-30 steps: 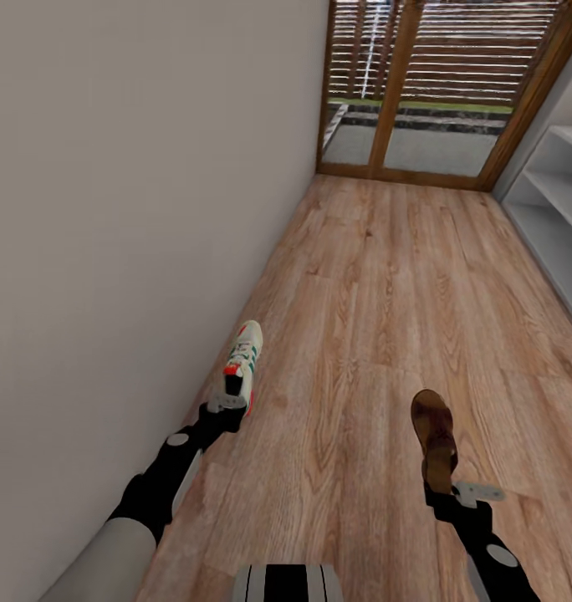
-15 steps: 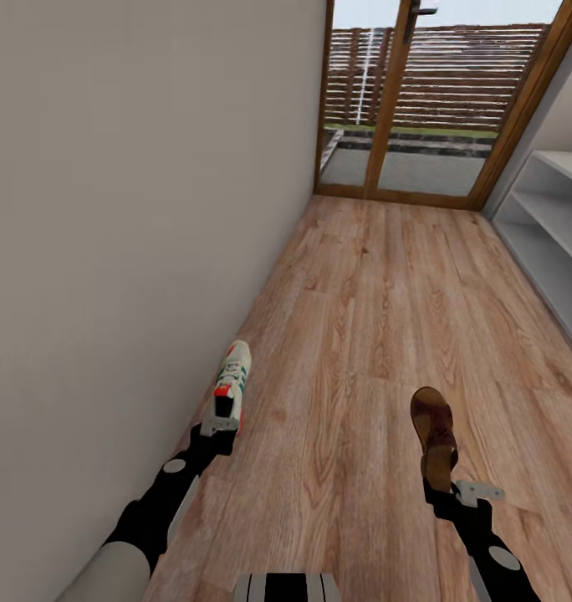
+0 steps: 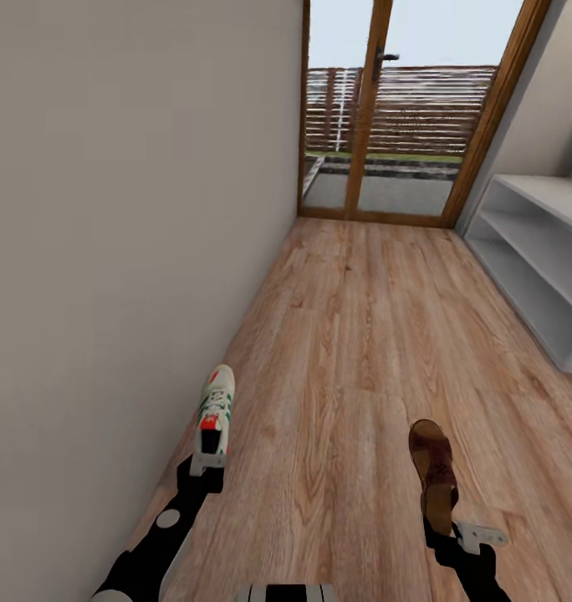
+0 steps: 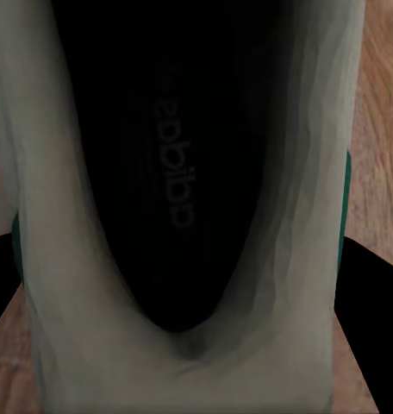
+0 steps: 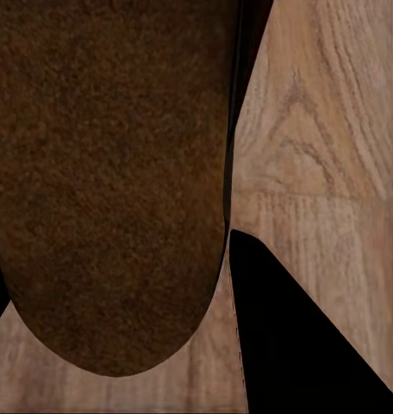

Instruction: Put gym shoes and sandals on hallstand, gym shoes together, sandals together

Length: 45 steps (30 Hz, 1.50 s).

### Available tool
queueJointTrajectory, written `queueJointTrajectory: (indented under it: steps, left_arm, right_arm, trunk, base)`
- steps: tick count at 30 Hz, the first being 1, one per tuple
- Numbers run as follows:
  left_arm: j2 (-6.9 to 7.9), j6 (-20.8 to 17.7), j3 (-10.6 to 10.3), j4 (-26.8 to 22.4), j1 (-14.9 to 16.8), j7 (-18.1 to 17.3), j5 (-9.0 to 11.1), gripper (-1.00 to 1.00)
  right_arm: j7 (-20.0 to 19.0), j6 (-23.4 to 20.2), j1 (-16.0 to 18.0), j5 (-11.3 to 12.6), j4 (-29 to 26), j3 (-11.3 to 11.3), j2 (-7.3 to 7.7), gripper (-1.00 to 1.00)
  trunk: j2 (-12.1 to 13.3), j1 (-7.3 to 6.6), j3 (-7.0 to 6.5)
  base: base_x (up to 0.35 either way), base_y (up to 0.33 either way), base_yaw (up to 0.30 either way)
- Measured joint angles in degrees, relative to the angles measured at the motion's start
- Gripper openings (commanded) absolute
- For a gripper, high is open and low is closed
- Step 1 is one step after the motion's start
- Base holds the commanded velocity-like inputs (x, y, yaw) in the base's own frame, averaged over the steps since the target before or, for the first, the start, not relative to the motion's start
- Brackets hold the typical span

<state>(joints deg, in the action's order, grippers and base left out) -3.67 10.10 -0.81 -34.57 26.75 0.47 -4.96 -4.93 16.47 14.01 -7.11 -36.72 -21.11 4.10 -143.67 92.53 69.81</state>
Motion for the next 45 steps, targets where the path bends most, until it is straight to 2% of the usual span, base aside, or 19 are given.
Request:
queueJointTrajectory:
  steps: [5, 10, 14, 33, 45]
  left_arm:
    - [0.04, 0.01, 0.08, -0.03, -0.10, -0.04, 0.09, -1.00]
    - [0.07, 0.01, 0.16, 0.00, -0.15, -0.07, 0.13, -1.00]
    - [0.07, 0.01, 0.14, 0.00, -0.19, -0.07, 0.13, -1.00]
    - [0.07, 0.10, 0.23, 1.26, -0.22, 0.01, 0.18, -1.00]
    - [0.07, 0.17, 0.23, 1.33, -0.22, 0.01, 0.26, -1.00]
  right_arm:
    - [0.18, 0.39, -0.14, 0.12, 0.84, -0.22, 0.00, -1.00]
    - [0.14, 0.43, -0.18, 0.23, 1.03, -2.80, -0.06, -1.00]
    - [0.08, 0.47, -0.19, 0.20, 1.06, -3.95, -0.08, -1.00]
    - [-0.09, 0.47, -0.20, 0.06, 1.08, -4.37, -0.23, -1.00]
    - [-0.09, 0.40, -0.19, 0.00, 1.17, -4.29, -0.34, -1.00]
  trunk:
    - [0.07, -0.13, -1.48]
    - [0.13, -0.26, -2.95]
    - [0.19, -0.36, -4.13]
    - [0.44, -0.85, -9.71]
    - [5.25, -3.48, -12.45]
  base:
    - [0.000, 0.000, -0.187]
    - [0.000, 0.000, -0.188]
    - [0.000, 0.000, -0.188]
    - [0.000, 0.000, -0.200]
    - [0.000, 0.000, -0.265]
